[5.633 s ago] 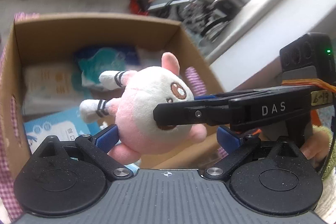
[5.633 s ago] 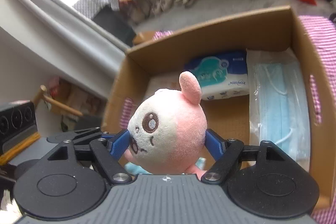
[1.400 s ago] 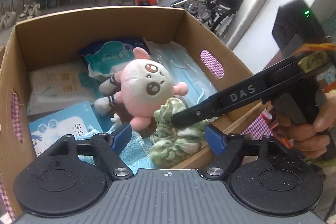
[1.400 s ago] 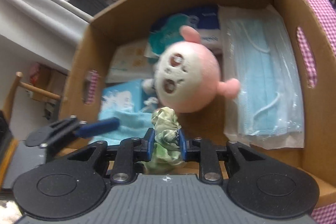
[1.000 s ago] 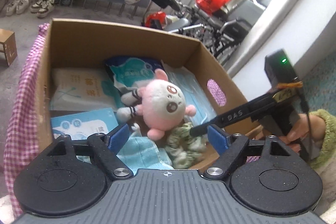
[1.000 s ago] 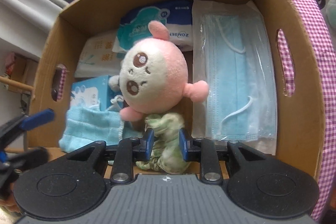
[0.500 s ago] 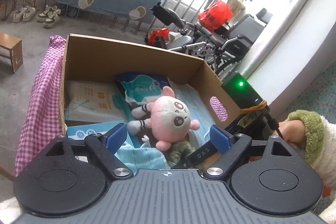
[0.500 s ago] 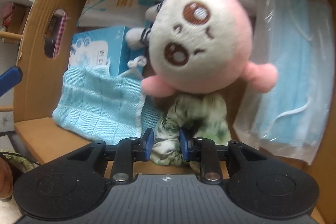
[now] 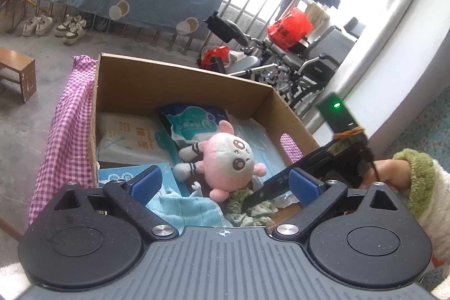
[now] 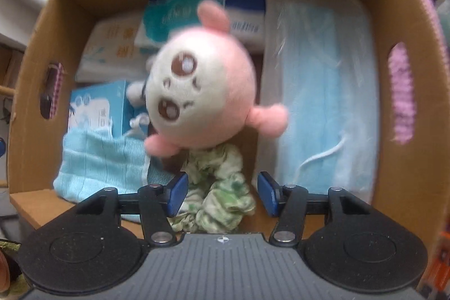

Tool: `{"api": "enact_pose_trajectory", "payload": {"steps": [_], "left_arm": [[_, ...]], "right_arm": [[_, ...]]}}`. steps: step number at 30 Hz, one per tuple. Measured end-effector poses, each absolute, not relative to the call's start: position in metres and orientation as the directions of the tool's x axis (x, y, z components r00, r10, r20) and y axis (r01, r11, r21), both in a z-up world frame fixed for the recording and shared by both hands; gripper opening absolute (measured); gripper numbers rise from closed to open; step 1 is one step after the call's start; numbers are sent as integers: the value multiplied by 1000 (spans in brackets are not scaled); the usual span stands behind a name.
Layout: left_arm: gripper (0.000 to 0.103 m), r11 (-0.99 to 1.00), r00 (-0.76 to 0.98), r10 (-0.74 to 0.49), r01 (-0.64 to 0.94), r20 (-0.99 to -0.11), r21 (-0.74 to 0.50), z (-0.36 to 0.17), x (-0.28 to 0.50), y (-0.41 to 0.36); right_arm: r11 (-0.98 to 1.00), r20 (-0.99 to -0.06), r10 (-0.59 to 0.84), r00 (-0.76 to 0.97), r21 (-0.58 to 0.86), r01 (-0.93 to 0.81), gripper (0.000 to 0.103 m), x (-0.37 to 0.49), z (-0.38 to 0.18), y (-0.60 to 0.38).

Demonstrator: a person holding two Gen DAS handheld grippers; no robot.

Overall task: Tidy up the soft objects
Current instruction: 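Withdraw the right gripper and grasp the small gold-wrapped box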

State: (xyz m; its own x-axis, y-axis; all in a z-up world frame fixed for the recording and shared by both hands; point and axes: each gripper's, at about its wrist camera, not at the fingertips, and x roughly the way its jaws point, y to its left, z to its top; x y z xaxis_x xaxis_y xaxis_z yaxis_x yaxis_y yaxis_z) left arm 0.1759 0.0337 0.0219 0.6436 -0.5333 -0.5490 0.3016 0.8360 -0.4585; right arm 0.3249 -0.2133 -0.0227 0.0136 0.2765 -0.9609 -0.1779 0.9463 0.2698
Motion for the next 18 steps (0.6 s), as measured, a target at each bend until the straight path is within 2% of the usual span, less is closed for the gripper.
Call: {"api": "enact_pose_trajectory", "payload": {"steps": [2, 3, 6, 11, 14, 18], "left_arm": [[100, 842, 647, -524, 296, -554, -451, 22, 174, 34], [100, 846, 647, -518, 291, -560, -447, 22, 173, 35], [101, 853, 651, -504, 272, -568, -445, 22, 170, 37], [101, 860, 662, -491, 262, -567, -438, 26, 162, 39], [101, 862, 665, -490, 270, -564, -429, 31, 156, 35], [101, 860, 663, -501, 306, -557, -410, 38, 143, 22]], "right_arm": [[937, -952, 299, -64, 305, -169, 58, 323, -36, -205], [929, -944, 316, -90, 328, -172, 62, 321, -39, -200], [918, -942, 329, -71, 337, -208, 67, 316, -31, -193], [923, -929, 350, 120, 321, -212, 67, 298, 9, -215], [905, -874, 420, 246, 382, -189, 67, 277, 41, -242], [863, -756, 501, 422, 472, -178, 67, 224, 81, -278]]}}
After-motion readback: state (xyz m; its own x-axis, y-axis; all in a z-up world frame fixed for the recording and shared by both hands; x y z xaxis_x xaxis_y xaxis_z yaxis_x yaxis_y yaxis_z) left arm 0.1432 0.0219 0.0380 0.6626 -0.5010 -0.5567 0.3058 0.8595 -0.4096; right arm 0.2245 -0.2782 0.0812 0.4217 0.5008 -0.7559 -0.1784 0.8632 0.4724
